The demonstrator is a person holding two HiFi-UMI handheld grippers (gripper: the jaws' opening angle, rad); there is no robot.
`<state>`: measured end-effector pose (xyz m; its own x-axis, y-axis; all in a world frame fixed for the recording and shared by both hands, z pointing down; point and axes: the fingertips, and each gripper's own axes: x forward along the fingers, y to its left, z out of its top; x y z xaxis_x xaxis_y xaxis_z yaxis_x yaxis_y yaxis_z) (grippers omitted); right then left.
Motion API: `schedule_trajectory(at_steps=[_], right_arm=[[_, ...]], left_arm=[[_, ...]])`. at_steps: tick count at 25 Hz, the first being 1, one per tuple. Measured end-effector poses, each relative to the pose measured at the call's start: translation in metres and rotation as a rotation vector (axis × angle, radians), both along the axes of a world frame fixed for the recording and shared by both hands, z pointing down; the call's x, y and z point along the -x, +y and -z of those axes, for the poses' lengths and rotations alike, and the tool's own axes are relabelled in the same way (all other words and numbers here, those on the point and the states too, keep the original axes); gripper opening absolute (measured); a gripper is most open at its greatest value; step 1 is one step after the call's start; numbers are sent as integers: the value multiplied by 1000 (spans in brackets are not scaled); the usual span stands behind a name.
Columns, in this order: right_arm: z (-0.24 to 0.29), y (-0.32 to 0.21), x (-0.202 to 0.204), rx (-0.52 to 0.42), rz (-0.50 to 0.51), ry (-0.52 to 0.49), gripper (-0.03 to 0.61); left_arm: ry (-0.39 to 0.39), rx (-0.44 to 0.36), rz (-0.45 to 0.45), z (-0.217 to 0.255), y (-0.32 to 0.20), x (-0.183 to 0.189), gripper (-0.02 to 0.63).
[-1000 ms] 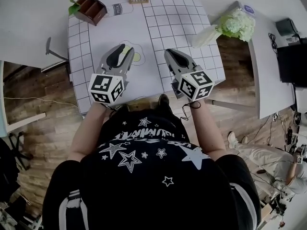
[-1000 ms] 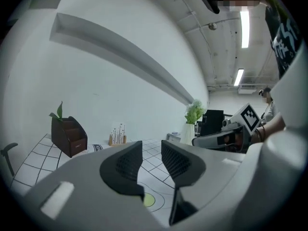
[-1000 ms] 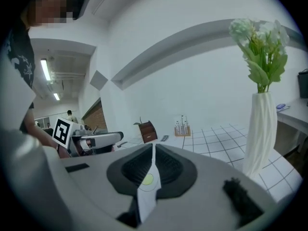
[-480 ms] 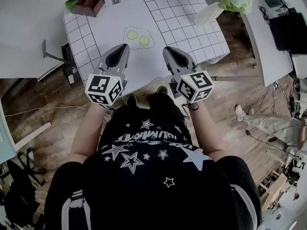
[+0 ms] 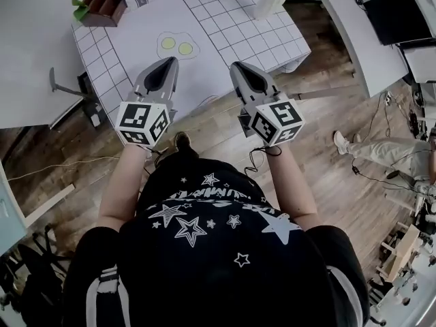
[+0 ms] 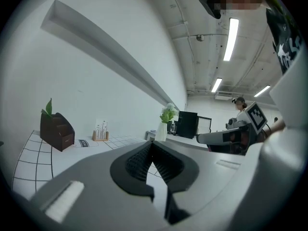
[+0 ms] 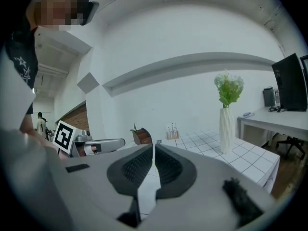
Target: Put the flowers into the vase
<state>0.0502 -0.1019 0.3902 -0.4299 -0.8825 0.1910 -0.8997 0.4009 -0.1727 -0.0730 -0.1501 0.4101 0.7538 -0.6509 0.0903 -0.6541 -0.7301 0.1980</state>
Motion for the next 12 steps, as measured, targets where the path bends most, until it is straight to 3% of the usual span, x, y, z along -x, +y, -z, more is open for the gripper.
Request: schedule_trajectory(at_steps=[7, 12], right_arm=[[5, 56, -14, 3, -24, 11, 17], [15, 86, -19, -17, -39, 15, 14]], left_arm=[[-49, -34, -70, 16, 60, -26, 9], [-53, -57, -64, 29, 92, -26, 9]])
